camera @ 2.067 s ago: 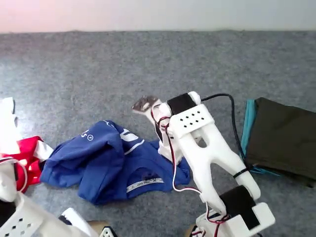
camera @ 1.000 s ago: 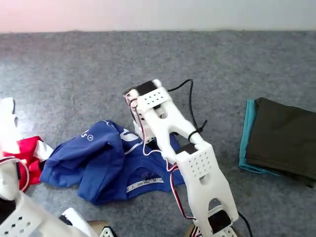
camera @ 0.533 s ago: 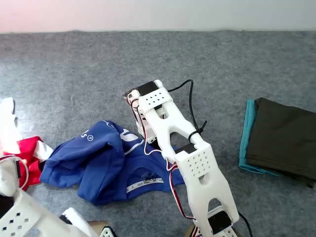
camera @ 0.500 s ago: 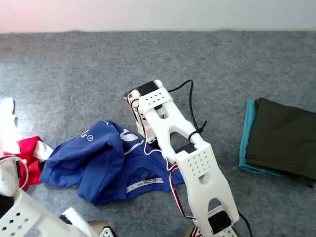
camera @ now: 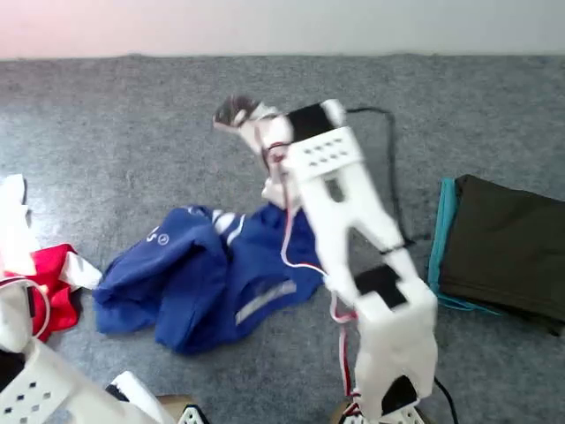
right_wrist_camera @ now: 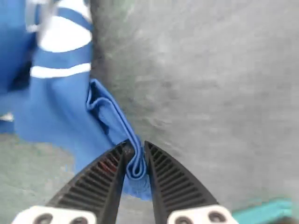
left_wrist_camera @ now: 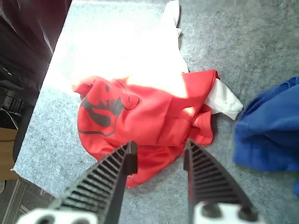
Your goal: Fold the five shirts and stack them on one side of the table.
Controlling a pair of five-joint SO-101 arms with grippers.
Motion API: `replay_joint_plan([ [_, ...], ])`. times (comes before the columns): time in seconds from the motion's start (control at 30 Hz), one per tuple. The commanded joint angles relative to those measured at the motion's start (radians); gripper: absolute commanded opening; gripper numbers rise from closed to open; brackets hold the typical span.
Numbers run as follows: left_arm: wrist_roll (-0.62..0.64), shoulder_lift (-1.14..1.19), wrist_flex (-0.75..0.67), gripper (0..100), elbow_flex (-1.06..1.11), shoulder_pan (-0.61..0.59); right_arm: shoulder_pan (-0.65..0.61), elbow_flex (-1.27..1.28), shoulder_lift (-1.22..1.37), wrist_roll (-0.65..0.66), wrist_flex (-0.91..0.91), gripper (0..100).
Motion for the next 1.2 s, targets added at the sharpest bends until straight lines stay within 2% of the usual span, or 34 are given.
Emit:
replay_joint_plan([
  [0.0, 0.087, 0.0, -0.015, 17, -0.096, 0.002, 0.048, -0.014, -0.251, 0.103, 0.035, 1.0],
  [0.1, 0.195, 0.002, -0.048, 17, -0.12, 0.002, 0.073, -0.015, -0.406, 0.155, -0.024, 1.0],
  [0.23, 0.302, -0.006, -0.063, 17, -0.12, 0.003, 0.082, -0.015, -0.596, 0.238, -0.2, 1.0],
  [0.47, 0.338, -0.006, -0.055, 17, -0.122, 0.003, 0.047, -0.015, -0.786, 0.532, -0.433, 1.0],
  [0.67, 0.338, -0.008, 0.012, 17, -0.219, 0.011, 0.05, -0.015, -0.858, 0.686, -0.601, 1.0],
  [0.87, 0.376, -0.008, 0.061, 17, -0.295, 0.176, 0.033, -0.014, -0.894, 0.845, -0.822, 1.0],
  [1.0, 0.466, -0.008, 0.063, 17, -0.302, 0.241, -0.076, -0.008, -0.888, 0.996, -0.862, 1.0],
  [1.17, 0.486, -0.008, 0.064, 17, -0.302, 0.259, -0.111, -0.008, -0.837, 0.996, -0.885, 1.0],
])
